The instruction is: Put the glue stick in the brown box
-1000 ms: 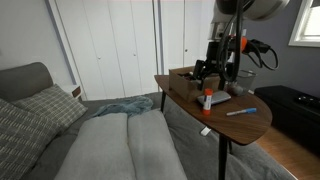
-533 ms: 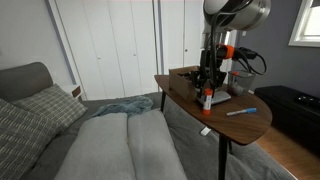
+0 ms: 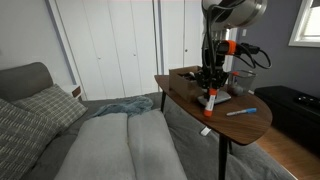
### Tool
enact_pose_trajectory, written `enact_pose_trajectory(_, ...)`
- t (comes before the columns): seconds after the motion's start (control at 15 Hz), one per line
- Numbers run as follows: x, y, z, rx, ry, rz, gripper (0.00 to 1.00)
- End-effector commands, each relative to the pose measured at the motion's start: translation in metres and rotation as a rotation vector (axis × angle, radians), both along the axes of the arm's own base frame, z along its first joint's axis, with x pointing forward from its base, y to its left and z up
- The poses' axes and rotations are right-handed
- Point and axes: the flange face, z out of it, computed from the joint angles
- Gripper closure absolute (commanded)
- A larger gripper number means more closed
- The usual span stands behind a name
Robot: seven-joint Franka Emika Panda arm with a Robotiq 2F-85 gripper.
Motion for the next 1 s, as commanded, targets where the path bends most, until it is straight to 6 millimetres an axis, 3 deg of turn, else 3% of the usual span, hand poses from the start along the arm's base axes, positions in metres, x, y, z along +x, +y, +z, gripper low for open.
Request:
enact_pose_trajectory(0.0, -0.014, -0.044, 0.055, 0.024, -0.131, -0.095, 0.92)
enact_pose_trajectory(0.13, -0.023, -0.07, 0.085, 0.056, -0.188, -0.158, 0.92)
enact_pose_trajectory(0.47, -0.049, -0.131, 0.184, 0.103, -0.434, -0.314, 0.92)
enact_pose_trajectory(0.67, -0.034, -0.152, 0.206, 0.083, -0.619, -0.358, 0.92)
enact_pose_trajectory(0.93, 0.011, -0.151, 0.218, 0.052, -0.883, -0.367, 0.92)
